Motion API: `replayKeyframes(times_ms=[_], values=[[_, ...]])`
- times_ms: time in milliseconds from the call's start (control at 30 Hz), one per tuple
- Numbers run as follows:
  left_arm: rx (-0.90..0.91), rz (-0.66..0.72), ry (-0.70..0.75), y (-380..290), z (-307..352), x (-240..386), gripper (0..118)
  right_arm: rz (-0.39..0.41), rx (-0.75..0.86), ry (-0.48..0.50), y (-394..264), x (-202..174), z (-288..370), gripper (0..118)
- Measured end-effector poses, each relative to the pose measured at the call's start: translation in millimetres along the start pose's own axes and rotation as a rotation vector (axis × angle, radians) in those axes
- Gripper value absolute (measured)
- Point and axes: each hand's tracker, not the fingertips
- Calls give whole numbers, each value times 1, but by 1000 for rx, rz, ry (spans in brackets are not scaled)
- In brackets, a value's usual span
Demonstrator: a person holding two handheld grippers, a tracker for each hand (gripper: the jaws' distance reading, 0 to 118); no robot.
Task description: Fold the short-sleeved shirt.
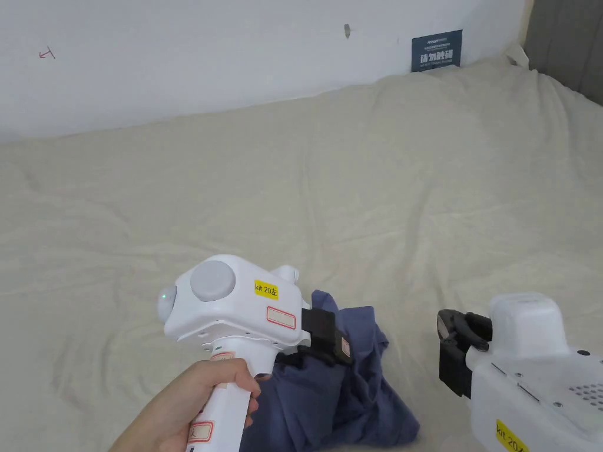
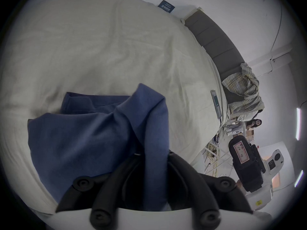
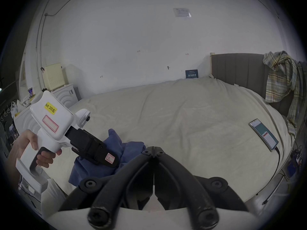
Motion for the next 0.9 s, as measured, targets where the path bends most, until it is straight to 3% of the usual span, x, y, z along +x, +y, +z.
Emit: replayKeyframes(times_ms=[33, 67, 100, 133, 167, 200, 467, 533, 600, 633, 833, 900], values=[[0, -9, 0, 1, 1, 1, 27, -3, -1, -2, -1, 2, 0, 0], [4, -16, -39, 0, 4, 1, 47, -6, -4, -2, -2, 3, -1, 0], [21, -4, -111, 0, 8, 2, 84, -9, -10, -2, -2, 3, -1, 0], [14, 2, -157, -3, 13, 6, 106, -11, -12, -2, -2, 3, -1, 0], [23, 7, -175, -5, 19, 9, 117, -11, -13, -3, -2, 2, -1, 0], [47, -10, -196, -6, 28, 12, 118, -8, -14, -4, -2, 2, -1, 0], [193, -54, -118, -18, 94, -1, 117, 6, -17, 17, -3, -7, -3, 0], [198, -15, -2, -15, 94, -18, 90, 5, -16, 22, -4, -8, -3, 0], [180, -10, 103, -18, 86, -29, 45, 7, -16, 27, -4, -9, -3, 0], [161, -22, 130, -20, 78, -30, 36, 7, -14, 26, -4, -9, -3, 0], [84, -89, 38, -31, 24, -16, 21, 0, -17, 23, -4, -3, -4, 0], [57, -105, 80, -31, 3, -8, 21, -4, -22, 20, -5, 1, -5, 0]])
